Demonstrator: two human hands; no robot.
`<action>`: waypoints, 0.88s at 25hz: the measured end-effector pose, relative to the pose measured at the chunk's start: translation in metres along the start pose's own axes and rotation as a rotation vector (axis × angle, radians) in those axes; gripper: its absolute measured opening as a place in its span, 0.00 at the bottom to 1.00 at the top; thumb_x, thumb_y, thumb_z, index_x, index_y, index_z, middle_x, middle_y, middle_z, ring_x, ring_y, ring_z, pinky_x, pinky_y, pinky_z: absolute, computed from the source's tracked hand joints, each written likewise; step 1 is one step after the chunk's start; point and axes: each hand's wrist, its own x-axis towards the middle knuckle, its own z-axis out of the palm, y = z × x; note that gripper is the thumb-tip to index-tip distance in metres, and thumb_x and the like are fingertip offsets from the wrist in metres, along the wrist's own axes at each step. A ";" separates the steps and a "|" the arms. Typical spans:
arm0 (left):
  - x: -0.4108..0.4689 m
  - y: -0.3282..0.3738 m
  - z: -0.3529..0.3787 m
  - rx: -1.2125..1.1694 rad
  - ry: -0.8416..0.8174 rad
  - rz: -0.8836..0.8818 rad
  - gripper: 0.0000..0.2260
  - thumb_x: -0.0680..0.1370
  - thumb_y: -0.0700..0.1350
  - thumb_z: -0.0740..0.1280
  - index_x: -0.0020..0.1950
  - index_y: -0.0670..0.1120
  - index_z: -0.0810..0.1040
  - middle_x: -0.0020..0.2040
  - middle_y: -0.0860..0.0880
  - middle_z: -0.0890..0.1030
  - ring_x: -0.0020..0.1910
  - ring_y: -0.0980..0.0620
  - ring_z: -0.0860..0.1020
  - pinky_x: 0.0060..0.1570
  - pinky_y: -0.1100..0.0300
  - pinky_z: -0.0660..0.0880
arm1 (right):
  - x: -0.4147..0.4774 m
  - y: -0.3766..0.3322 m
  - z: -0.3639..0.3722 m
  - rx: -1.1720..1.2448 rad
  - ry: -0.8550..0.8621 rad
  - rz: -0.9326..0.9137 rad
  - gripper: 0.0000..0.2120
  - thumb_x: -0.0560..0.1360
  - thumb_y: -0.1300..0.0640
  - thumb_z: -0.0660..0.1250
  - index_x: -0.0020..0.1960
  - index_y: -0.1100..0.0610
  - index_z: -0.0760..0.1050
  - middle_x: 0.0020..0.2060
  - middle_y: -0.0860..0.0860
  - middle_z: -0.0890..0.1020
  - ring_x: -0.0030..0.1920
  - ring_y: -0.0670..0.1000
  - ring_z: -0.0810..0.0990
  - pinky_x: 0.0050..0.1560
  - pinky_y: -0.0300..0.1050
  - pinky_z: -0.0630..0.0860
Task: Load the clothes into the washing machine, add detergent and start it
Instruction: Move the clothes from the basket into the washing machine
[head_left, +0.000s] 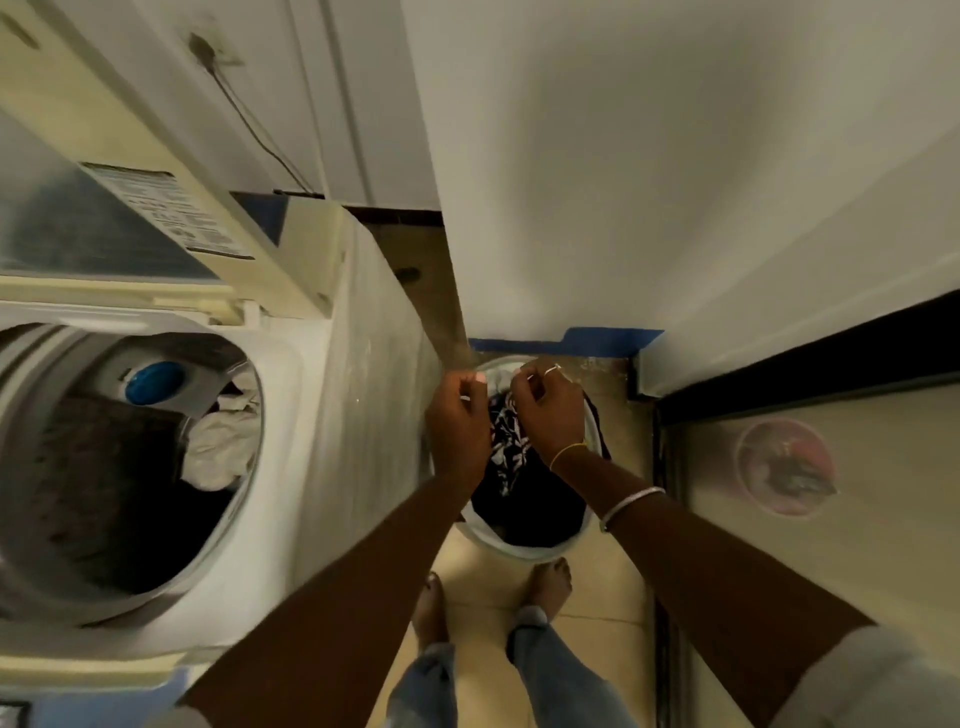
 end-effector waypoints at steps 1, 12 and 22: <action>0.004 -0.017 0.013 0.047 -0.036 -0.037 0.08 0.82 0.49 0.63 0.46 0.49 0.76 0.40 0.53 0.79 0.39 0.56 0.78 0.43 0.61 0.77 | 0.009 0.017 0.002 -0.043 -0.034 0.015 0.11 0.80 0.54 0.63 0.43 0.58 0.76 0.32 0.52 0.80 0.34 0.49 0.79 0.36 0.42 0.75; 0.041 -0.212 0.109 0.294 -0.472 -0.311 0.09 0.77 0.43 0.70 0.57 0.47 0.78 0.51 0.50 0.83 0.50 0.52 0.81 0.55 0.54 0.78 | 0.087 0.221 0.096 -0.400 -0.520 0.316 0.23 0.76 0.57 0.67 0.70 0.55 0.69 0.68 0.55 0.73 0.67 0.58 0.72 0.67 0.50 0.70; 0.065 -0.304 0.197 0.560 -0.704 -0.149 0.52 0.69 0.58 0.76 0.81 0.48 0.46 0.80 0.42 0.54 0.78 0.43 0.54 0.76 0.42 0.54 | 0.126 0.319 0.159 -0.804 -0.645 0.011 0.54 0.67 0.43 0.76 0.79 0.43 0.41 0.77 0.59 0.48 0.73 0.67 0.57 0.70 0.62 0.66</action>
